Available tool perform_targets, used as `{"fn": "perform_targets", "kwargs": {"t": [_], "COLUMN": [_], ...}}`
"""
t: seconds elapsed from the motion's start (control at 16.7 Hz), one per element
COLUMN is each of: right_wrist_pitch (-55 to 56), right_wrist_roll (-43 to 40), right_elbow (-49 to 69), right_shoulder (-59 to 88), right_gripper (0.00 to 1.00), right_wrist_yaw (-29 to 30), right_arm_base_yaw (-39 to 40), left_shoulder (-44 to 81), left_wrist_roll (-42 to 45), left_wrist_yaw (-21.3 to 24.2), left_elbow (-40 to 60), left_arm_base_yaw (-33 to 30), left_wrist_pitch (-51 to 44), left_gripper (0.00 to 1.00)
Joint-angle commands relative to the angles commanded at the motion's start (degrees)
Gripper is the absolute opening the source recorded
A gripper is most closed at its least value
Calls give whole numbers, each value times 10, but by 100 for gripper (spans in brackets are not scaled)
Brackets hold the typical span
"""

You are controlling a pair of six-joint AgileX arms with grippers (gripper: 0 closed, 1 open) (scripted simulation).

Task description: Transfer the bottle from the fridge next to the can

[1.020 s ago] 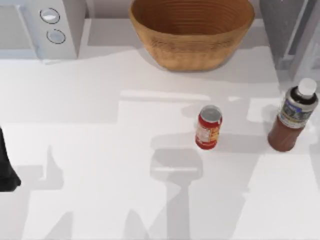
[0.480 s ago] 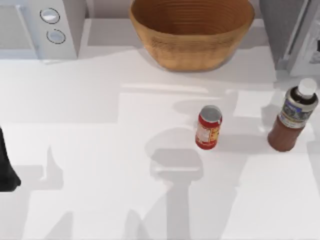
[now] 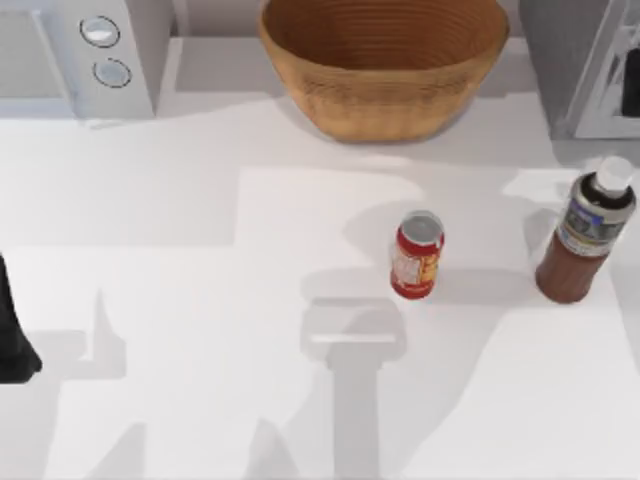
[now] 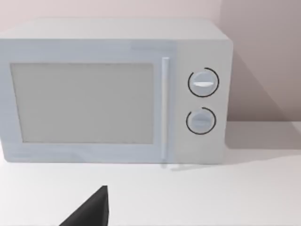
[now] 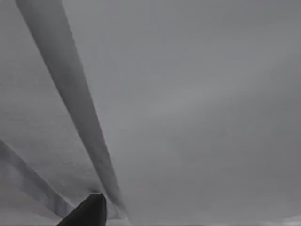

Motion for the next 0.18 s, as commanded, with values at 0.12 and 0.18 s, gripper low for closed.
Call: {"fn": "perform_targets", "kwargs": {"t": [0.12, 0.18], "right_wrist_pitch": [-6, -7], "right_wrist_roll": [0, 0], "right_elbow": [25, 28], "right_shoulder": [21, 24], "right_gripper": [100, 100], "right_wrist_yaw": [0, 0], "right_arm_base_yaw": [0, 0], "left_shoulder": [0, 0], "left_wrist_roll": [0, 0], "left_wrist_yaw": [0, 0], "left_elbow": [0, 0], "left_arm_base_yaw": [0, 0], "left_wrist_pitch": [0, 0], "left_gripper": [100, 100]}}
